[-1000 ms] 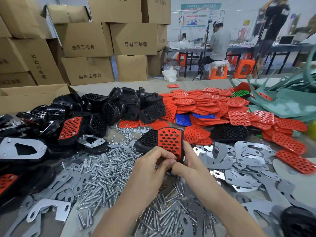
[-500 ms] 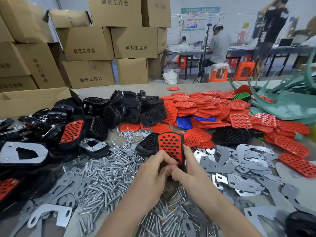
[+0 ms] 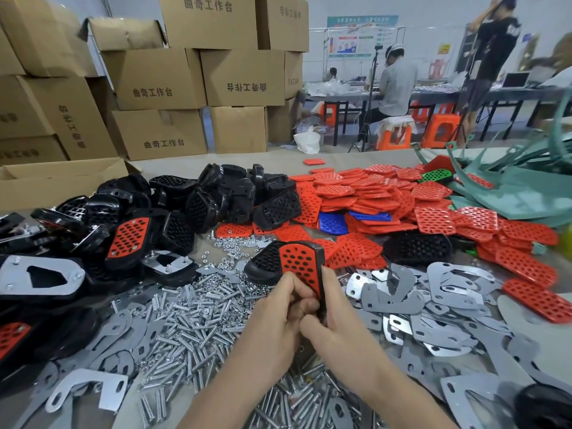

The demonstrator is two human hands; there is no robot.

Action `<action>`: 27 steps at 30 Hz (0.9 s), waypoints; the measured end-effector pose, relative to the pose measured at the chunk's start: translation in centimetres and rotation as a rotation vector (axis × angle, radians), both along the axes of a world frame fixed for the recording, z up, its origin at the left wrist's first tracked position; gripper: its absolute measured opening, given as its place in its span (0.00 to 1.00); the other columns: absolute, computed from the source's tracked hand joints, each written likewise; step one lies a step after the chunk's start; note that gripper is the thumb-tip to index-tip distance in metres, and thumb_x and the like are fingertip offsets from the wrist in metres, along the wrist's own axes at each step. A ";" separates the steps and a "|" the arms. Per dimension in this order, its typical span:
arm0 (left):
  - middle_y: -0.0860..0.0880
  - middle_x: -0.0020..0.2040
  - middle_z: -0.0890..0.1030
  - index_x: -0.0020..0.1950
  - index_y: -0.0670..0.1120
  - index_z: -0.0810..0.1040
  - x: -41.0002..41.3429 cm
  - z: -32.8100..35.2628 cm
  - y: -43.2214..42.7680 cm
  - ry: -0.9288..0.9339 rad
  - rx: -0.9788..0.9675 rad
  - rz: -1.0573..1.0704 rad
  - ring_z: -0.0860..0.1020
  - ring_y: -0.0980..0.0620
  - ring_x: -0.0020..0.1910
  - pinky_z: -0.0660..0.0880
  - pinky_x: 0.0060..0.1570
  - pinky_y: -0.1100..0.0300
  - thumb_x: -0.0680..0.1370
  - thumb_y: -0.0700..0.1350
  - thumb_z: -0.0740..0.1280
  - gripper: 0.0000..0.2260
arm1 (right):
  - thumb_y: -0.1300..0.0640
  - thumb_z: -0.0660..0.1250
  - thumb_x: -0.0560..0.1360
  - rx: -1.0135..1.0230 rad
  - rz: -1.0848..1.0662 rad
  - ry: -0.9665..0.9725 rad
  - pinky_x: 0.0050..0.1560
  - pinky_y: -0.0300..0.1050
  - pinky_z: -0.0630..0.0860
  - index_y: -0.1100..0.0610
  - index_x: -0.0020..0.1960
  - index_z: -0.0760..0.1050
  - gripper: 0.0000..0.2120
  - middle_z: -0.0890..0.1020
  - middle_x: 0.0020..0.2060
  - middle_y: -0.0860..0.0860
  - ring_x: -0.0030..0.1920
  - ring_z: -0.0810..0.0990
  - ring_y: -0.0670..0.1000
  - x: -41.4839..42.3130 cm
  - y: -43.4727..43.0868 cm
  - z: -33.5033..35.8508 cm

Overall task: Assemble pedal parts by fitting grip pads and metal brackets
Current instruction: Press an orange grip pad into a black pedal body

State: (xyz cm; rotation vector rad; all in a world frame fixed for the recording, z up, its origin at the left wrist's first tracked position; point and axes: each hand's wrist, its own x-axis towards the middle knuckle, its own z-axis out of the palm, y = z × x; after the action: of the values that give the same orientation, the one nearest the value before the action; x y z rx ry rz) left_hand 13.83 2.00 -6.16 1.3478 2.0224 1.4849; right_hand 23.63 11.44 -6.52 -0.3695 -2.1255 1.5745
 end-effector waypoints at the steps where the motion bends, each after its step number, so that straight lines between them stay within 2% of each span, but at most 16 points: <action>1: 0.55 0.42 0.84 0.45 0.55 0.73 0.1 -0.1 0.1 0.010 0.005 0.036 0.79 0.60 0.38 0.71 0.39 0.67 0.81 0.37 0.65 0.12 | 0.56 0.61 0.70 -0.030 0.016 0.022 0.48 0.48 0.77 0.40 0.60 0.70 0.20 0.77 0.44 0.47 0.43 0.75 0.43 -0.1 0.0 0.0; 2: 0.56 0.43 0.84 0.47 0.57 0.72 0.2 -0.1 0.3 -0.002 0.010 0.077 0.80 0.60 0.38 0.71 0.38 0.67 0.82 0.41 0.67 0.10 | 0.60 0.60 0.71 -0.066 0.028 0.045 0.47 0.40 0.77 0.40 0.60 0.71 0.22 0.78 0.44 0.43 0.44 0.76 0.41 -0.2 0.1 0.0; 3: 0.57 0.44 0.84 0.48 0.59 0.72 0.2 0.0 0.5 -0.023 0.015 0.121 0.80 0.60 0.38 0.71 0.38 0.67 0.81 0.45 0.68 0.10 | 0.62 0.59 0.72 -0.101 0.033 0.064 0.48 0.37 0.76 0.41 0.61 0.72 0.23 0.80 0.45 0.41 0.46 0.78 0.40 -0.2 0.2 0.1; 6: 0.59 0.43 0.84 0.48 0.63 0.71 -0.1 0.1 0.6 -0.043 0.001 0.169 0.80 0.60 0.38 0.71 0.37 0.69 0.79 0.50 0.71 0.10 | 0.64 0.58 0.72 -0.201 0.019 0.114 0.51 0.38 0.77 0.44 0.63 0.74 0.24 0.83 0.49 0.47 0.50 0.81 0.43 -0.1 0.6 0.2; 9: 0.63 0.43 0.83 0.48 0.59 0.73 -0.1 0.1 0.6 -0.016 -0.007 0.151 0.80 0.62 0.39 0.71 0.38 0.71 0.80 0.48 0.69 0.07 | 0.64 0.59 0.71 -0.236 0.012 0.133 0.50 0.37 0.77 0.46 0.64 0.74 0.25 0.83 0.48 0.46 0.48 0.80 0.43 0.0 0.7 0.2; 12: 0.60 0.43 0.84 0.46 0.58 0.72 -0.2 -0.1 0.6 -0.052 0.003 0.172 0.80 0.61 0.37 0.71 0.36 0.70 0.80 0.46 0.70 0.10 | 0.64 0.59 0.69 -0.211 0.043 0.116 0.50 0.38 0.77 0.43 0.62 0.74 0.26 0.81 0.50 0.54 0.46 0.78 0.45 0.1 0.3 0.3; 13: 0.58 0.42 0.84 0.45 0.59 0.71 -0.2 -0.1 0.6 -0.054 0.000 0.176 0.79 0.61 0.35 0.70 0.35 0.70 0.80 0.46 0.70 0.10 | 0.64 0.59 0.69 -0.175 0.046 0.101 0.49 0.37 0.76 0.44 0.63 0.74 0.26 0.80 0.49 0.53 0.45 0.77 0.43 0.1 0.1 0.3; 16: 0.58 0.40 0.83 0.45 0.59 0.70 -0.3 -0.2 0.5 -0.028 -0.015 0.196 0.76 0.60 0.32 0.69 0.33 0.69 0.80 0.47 0.70 0.10 | 0.62 0.58 0.70 -0.095 0.043 0.067 0.43 0.28 0.70 0.44 0.65 0.72 0.26 0.78 0.44 0.39 0.39 0.73 0.36 0.2 0.0 0.2; 18: 0.59 0.40 0.82 0.45 0.57 0.70 -0.4 -0.2 0.4 0.010 -0.015 0.215 0.77 0.60 0.32 0.69 0.33 0.69 0.80 0.47 0.70 0.10 | 0.61 0.59 0.72 -0.087 0.045 0.077 0.48 0.32 0.73 0.43 0.65 0.72 0.25 0.80 0.47 0.40 0.44 0.77 0.38 0.2 0.0 0.2; 20: 0.59 0.39 0.82 0.43 0.55 0.72 -0.3 0.2 0.4 0.044 0.004 0.222 0.79 0.61 0.32 0.70 0.32 0.71 0.80 0.48 0.70 0.09 | 0.58 0.61 0.76 -0.104 0.029 0.111 0.55 0.46 0.79 0.40 0.63 0.74 0.20 0.81 0.54 0.50 0.52 0.80 0.48 0.0 0.1 0.3; 21: 0.59 0.39 0.82 0.43 0.55 0.73 -0.2 0.4 0.3 0.049 0.027 0.218 0.80 0.61 0.32 0.71 0.32 0.72 0.80 0.48 0.69 0.08 | 0.56 0.62 0.78 -0.111 0.007 0.133 0.57 0.49 0.79 0.39 0.61 0.75 0.16 0.82 0.55 0.52 0.54 0.81 0.50 0.0 0.2 0.4; 24: 0.58 0.38 0.82 0.45 0.57 0.73 -0.7 1.4 -0.4 0.090 0.088 0.283 0.79 0.62 0.31 0.70 0.31 0.71 0.83 0.53 0.61 0.07 | 0.55 0.64 0.81 -0.110 -0.073 0.162 0.54 0.37 0.78 0.39 0.60 0.77 0.13 0.85 0.53 0.42 0.54 0.82 0.42 0.0 0.8 0.5; 25: 0.57 0.37 0.82 0.46 0.57 0.73 -1.2 1.6 -0.8 0.109 0.088 0.335 0.77 0.62 0.29 0.69 0.30 0.70 0.83 0.56 0.58 0.08 | 0.56 0.64 0.83 -0.124 -0.100 0.149 0.55 0.38 0.78 0.37 0.59 0.77 0.14 0.85 0.54 0.40 0.55 0.83 0.41 0.0 1.1 0.5; 27: 0.55 0.37 0.81 0.48 0.57 0.72 -2.7 1.8 -1.8 0.177 0.002 0.453 0.75 0.62 0.30 0.69 0.29 0.67 0.81 0.61 0.53 0.13 | 0.60 0.63 0.85 -0.203 -0.159 0.129 0.61 0.50 0.79 0.38 0.60 0.77 0.17 0.86 0.56 0.43 0.58 0.84 0.47 0.0 1.8 0.3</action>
State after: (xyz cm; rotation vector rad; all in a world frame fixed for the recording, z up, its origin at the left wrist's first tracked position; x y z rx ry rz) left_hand 11.09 0.23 -4.39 1.0995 2.5692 1.5853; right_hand 23.64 13.21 -6.26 -0.4774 -1.7997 1.6777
